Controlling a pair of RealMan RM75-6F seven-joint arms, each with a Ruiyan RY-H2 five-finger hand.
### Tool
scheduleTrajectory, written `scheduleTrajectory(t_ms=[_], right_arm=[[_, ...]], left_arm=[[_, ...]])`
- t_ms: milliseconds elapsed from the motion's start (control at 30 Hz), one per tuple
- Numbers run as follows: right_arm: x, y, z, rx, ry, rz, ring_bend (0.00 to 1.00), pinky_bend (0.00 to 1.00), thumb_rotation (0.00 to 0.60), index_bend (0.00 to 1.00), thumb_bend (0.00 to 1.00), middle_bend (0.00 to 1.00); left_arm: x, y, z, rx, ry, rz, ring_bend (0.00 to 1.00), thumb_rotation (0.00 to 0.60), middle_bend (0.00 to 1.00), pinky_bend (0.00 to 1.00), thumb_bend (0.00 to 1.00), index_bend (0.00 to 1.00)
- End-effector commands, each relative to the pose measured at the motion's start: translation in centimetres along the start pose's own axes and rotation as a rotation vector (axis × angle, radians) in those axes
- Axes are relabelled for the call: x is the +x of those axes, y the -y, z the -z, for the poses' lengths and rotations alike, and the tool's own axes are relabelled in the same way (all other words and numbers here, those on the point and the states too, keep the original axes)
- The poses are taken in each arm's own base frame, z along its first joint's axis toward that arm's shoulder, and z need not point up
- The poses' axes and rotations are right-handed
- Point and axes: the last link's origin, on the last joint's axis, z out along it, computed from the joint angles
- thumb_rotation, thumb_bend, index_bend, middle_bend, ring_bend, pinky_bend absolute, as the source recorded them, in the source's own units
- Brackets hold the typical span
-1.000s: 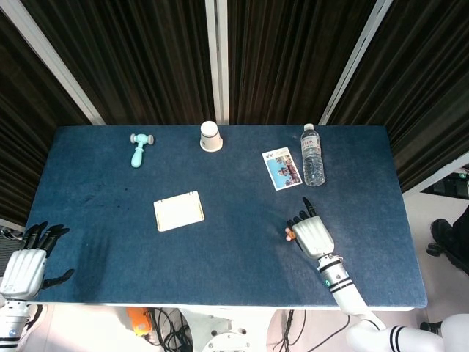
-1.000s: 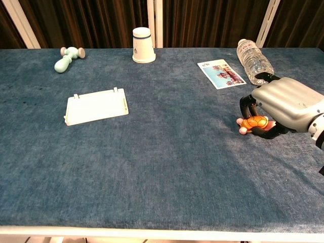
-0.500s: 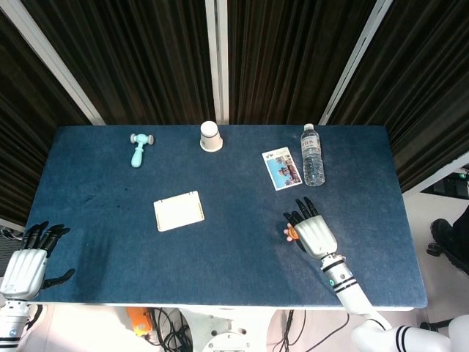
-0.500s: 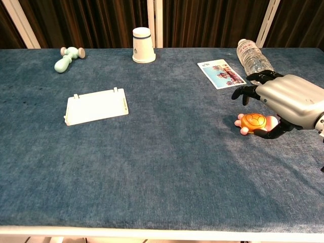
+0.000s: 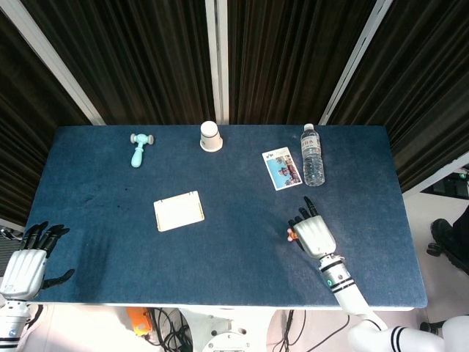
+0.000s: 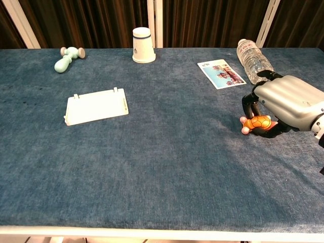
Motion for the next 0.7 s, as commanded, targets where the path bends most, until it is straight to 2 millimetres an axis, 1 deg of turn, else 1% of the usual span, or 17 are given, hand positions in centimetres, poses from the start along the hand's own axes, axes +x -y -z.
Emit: scheduleTrajectory(t_ms=[33, 100, 167, 200, 233, 267, 300, 333, 367, 400, 467, 533, 633, 700], right_arm=[[0.1, 0.0, 0.0, -0.004, -0.014, -0.007, 0.33, 0.00, 0.600, 1.00, 0.38, 0.88], [0.1, 0.0, 0.0, -0.006, -0.023, -0.017, 0.33, 0.00, 0.600, 0.99, 0.37, 0.88], [0.1, -0.1, 0.1, 0.004, -0.010, -0.032, 0.31, 0.00, 0.600, 0.88, 0.27, 0.80], [0.1, -0.2, 0.2, 0.009, 0.001, -0.035, 0.27, 0.00, 0.600, 0.74, 0.17, 0.69], [0.1, -0.5, 0.3, 0.012, 0.015, -0.035, 0.18, 0.00, 0.600, 0.52, 0.08, 0.49], [0.2, -0.6, 0.3, 0.010, 0.023, -0.036, 0.12, 0.00, 0.600, 0.38, 0.05, 0.37], [0.5, -0.9, 0.3, 0.005, 0.023, -0.041, 0.04, 0.00, 0.600, 0.17, 0.02, 0.19], [0.8, -1.1, 0.3, 0.001, 0.017, -0.046, 0.00, 0.00, 0.600, 0.06, 0.01, 0.07], [1.1, -1.3, 0.3, -0.003, 0.006, -0.053, 0.00, 0.00, 0.600, 0.02, 0.00, 0.03], [1.5, -1.4, 0.4, -0.008, -0.007, -0.062, 0.00, 0.00, 0.600, 0.00, 0.00, 0.01], [2.2, -1.9, 0.7, -0.016, -0.031, -0.085, 0.00, 0.00, 0.600, 0.00, 0.00, 0.00], [3.0, -2.6, 1.5, -0.024, -0.050, -0.093, 0.00, 0.00, 0.600, 0.00, 0.00, 0.00], [4.2, -4.1, 3.5, -0.051, -0.075, -0.091, 0.00, 0.00, 0.600, 0.00, 0.00, 0.00], [5.2, -5.4, 5.3, -0.084, -0.088, -0.099, 0.00, 0.00, 0.600, 0.00, 0.00, 0.00]], left_arm=[[0.0, 0.0, 0.0, -0.001, -0.001, 0.001, 0.00, 0.600, 0.14, 0.04, 0.14, 0.19], [0.0, 0.0, 0.0, -0.002, -0.003, 0.000, 0.00, 0.600, 0.14, 0.04, 0.14, 0.19], [0.0, 0.0, 0.0, -0.002, -0.004, 0.000, 0.00, 0.600, 0.14, 0.04, 0.14, 0.19], [0.0, 0.0, 0.0, -0.002, -0.005, 0.000, 0.00, 0.600, 0.14, 0.04, 0.14, 0.19], [0.1, -0.1, 0.0, -0.003, -0.007, 0.000, 0.00, 0.600, 0.14, 0.04, 0.14, 0.19], [0.1, -0.1, 0.0, -0.004, -0.008, 0.000, 0.00, 0.600, 0.14, 0.04, 0.14, 0.19], [0.1, -0.1, 0.0, -0.006, -0.011, 0.000, 0.00, 0.600, 0.14, 0.04, 0.15, 0.19], [0.1, -0.2, -0.1, -0.008, -0.014, 0.001, 0.00, 0.600, 0.14, 0.04, 0.14, 0.19], [0.1, -0.2, -0.1, -0.011, -0.017, 0.001, 0.00, 0.600, 0.14, 0.04, 0.15, 0.19], [0.1, -0.3, -0.1, -0.013, -0.019, 0.001, 0.00, 0.600, 0.14, 0.04, 0.15, 0.19], [0.2, -0.4, -0.2, -0.017, -0.019, 0.002, 0.00, 0.600, 0.14, 0.04, 0.14, 0.19], [0.3, -0.6, -0.3, -0.022, -0.021, 0.003, 0.00, 0.600, 0.14, 0.04, 0.14, 0.19], [0.4, -0.8, -0.3, -0.025, -0.026, 0.001, 0.00, 0.600, 0.14, 0.04, 0.14, 0.19], [0.4, -0.7, -0.2, -0.022, -0.024, 0.000, 0.00, 0.600, 0.14, 0.04, 0.14, 0.19]])
